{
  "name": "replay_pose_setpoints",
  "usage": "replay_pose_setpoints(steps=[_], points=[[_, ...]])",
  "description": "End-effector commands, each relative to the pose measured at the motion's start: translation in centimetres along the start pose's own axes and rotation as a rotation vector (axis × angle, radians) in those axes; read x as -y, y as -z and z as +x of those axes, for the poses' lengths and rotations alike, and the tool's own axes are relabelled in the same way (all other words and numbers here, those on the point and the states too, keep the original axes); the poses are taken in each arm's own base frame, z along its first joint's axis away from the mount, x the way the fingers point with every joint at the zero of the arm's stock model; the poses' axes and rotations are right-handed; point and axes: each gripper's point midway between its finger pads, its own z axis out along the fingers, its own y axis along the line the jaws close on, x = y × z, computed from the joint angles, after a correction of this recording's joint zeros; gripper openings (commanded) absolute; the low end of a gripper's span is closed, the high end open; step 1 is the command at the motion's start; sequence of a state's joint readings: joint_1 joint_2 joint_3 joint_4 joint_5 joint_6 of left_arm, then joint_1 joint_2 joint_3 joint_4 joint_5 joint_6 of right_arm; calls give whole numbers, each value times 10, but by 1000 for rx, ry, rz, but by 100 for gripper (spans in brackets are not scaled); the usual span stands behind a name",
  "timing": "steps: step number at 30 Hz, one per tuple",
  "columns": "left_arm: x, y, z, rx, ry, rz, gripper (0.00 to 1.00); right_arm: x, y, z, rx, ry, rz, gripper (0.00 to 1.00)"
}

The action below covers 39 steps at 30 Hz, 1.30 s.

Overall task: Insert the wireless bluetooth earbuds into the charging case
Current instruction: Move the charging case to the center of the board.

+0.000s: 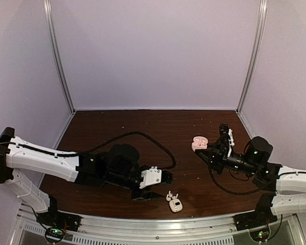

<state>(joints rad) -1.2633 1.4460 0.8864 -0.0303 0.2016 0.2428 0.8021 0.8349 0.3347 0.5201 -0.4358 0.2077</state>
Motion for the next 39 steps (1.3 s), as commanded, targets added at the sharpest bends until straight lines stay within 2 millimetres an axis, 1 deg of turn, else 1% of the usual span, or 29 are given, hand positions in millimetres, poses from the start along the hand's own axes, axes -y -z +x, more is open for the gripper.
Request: replay_pose_setpoints(steps=[1, 2, 5, 9, 17, 19, 21, 26, 29, 32, 35, 38, 39], points=[[0, -26, -22, 90, -1, 39, 52, 16, 9, 7, -27, -56, 81, 0], [4, -35, -15, 72, 0, 60, 52, 17, 10, 7, -29, -59, 91, 0], [16, -52, -5, 41, -25, 96, 54, 21, 14, 6, -26, -64, 111, 0], [27, -78, 4, -4, -56, 115, 55, 30, 18, 7, -20, -76, 146, 0], [26, -118, 11, -31, -66, 112, 58, 39, 23, 4, -11, -86, 169, 0], [28, -129, 19, -62, -62, 114, 58, 41, 24, 4, -10, -82, 178, 0], [28, -136, 23, -82, -53, 120, 56, 44, 27, 1, -3, -79, 193, 0], [30, -141, 38, -146, -54, 127, 51, 47, 29, 1, -1, -81, 200, 0], [30, -141, 56, -233, -67, 124, 46, 47, 28, 2, -4, -82, 194, 0], [25, -138, 70, -307, -78, 102, 43, 48, 28, 1, -1, -81, 195, 0], [19, -131, 87, -386, -83, 76, 41, 48, 29, 0, 3, -79, 195, 0], [10, -120, 104, -456, -80, 47, 40, 47, 28, -1, 5, -78, 189, 0], [4, -115, 111, -482, -83, 19, 40, 47, 28, -1, 5, -77, 187, 0]])
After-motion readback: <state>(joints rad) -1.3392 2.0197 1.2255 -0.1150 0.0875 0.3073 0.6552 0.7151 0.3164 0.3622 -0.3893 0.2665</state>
